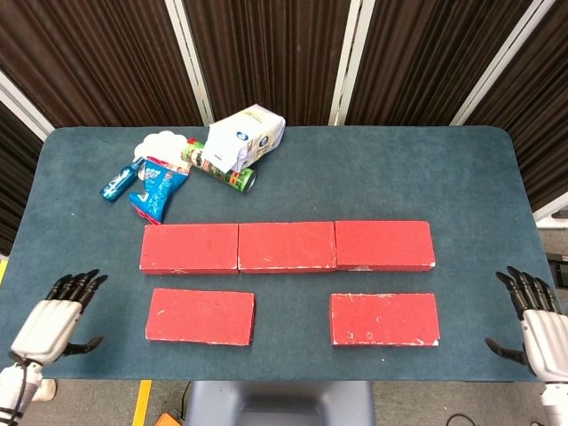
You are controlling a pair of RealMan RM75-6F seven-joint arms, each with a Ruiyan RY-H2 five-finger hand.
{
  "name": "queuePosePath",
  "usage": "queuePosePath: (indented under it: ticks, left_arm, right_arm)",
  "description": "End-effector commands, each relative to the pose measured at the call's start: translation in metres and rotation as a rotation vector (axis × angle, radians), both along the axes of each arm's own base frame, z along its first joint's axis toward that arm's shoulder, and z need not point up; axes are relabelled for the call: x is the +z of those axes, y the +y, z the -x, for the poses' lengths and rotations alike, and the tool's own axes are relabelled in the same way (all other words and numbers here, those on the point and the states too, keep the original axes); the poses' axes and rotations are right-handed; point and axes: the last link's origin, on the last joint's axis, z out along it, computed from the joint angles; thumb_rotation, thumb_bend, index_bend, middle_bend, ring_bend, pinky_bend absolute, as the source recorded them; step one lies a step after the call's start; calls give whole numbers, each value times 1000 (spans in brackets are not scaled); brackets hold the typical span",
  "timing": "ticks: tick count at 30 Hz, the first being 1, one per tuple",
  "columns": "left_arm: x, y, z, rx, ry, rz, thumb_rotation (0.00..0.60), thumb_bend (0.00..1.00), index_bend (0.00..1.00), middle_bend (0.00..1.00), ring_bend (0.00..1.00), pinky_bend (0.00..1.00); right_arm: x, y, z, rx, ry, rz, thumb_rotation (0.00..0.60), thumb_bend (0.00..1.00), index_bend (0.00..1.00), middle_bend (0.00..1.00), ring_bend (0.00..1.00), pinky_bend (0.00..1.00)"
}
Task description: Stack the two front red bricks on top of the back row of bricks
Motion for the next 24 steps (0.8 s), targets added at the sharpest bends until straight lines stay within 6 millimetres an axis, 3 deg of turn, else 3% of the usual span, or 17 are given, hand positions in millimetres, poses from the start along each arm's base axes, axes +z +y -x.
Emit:
queuePosePath:
  ticks: [1, 9, 14, 24]
  left_arm:
    - [-10, 4, -30, -5, 67, 121, 600, 206, 0, 0, 0, 36]
    - [-46, 1, -67, -38, 93, 245, 600, 190, 0, 0, 0, 37]
    - [-69, 8, -82, -65, 78, 283, 600, 0, 0, 0, 0, 38]
    - [-89, 22, -106, -93, 77, 276, 600, 0, 0, 0, 0, 48]
  right_arm:
    - [-1, -1, 0, -1, 1, -5, 600, 0, 222, 136, 73, 0]
    - [-6, -4, 0, -10, 10, -34, 600, 0, 222, 136, 73, 0]
    - [-8, -6, 1, -18, 14, -47, 600, 0, 222, 136, 73, 0]
    - [-13, -7, -1, -22, 23, -66, 600, 0, 222, 136, 73, 0]
